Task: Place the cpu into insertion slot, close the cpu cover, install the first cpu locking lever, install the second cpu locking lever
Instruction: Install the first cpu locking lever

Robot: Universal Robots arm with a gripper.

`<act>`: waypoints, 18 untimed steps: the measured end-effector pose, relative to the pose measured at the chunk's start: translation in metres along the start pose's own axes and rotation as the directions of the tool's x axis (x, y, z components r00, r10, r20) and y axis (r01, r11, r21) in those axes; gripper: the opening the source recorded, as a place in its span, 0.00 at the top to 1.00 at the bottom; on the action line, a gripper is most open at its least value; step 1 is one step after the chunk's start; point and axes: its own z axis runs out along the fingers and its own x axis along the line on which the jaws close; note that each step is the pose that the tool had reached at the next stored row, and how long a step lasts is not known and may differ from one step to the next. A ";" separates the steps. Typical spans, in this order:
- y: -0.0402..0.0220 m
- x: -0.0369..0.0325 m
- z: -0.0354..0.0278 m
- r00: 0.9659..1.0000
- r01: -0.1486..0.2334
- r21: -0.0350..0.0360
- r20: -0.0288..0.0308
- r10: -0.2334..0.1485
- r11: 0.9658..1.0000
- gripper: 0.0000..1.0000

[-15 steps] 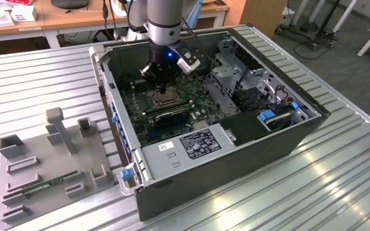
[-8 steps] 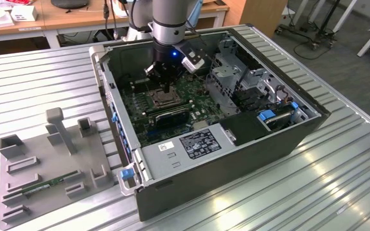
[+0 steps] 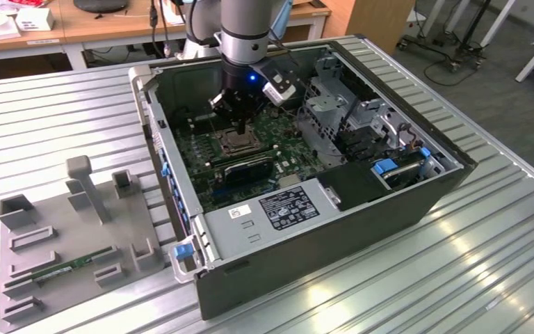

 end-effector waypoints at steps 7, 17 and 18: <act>0.0000 0.0019 0.0000 1.000 0.000 0.000 0.000 0.000 1.000 0.89; 0.0004 0.0218 -0.0002 1.000 0.000 0.000 0.000 0.000 1.000 0.89; 0.0005 0.0240 -0.0002 1.000 0.000 0.000 0.000 0.000 1.000 0.89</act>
